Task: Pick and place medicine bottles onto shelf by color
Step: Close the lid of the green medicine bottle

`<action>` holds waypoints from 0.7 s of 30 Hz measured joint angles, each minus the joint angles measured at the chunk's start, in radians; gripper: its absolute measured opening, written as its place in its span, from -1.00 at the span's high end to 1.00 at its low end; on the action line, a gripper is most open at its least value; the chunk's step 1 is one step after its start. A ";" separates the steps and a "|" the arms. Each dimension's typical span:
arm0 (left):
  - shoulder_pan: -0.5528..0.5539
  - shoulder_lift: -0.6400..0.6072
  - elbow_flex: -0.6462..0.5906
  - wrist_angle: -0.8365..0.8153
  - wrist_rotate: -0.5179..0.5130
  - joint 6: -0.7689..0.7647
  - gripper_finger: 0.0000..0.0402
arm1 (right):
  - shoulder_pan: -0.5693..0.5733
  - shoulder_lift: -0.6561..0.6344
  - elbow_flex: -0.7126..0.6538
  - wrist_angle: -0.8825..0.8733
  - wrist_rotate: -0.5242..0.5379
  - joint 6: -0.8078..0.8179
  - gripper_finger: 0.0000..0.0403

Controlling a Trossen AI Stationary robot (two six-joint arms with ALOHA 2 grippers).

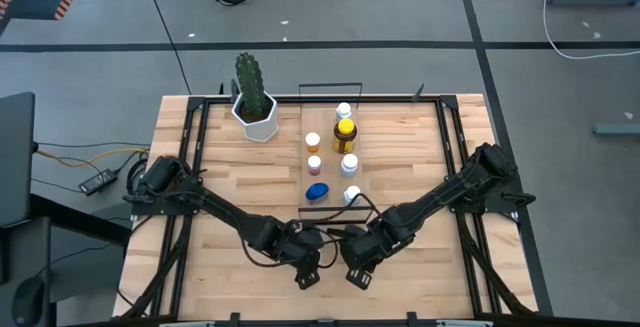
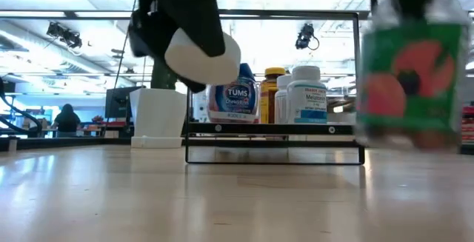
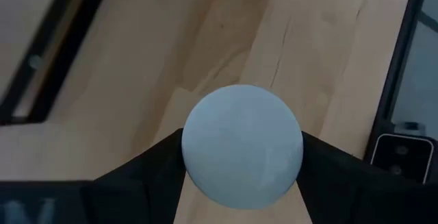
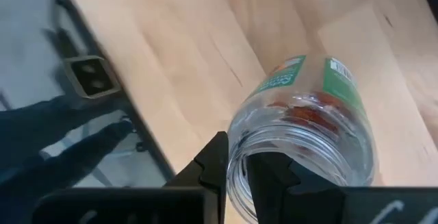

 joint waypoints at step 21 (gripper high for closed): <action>0.042 0.000 0.041 -0.112 0.039 0.277 -0.23 | -0.020 0.002 -0.057 0.143 -0.013 0.056 0.00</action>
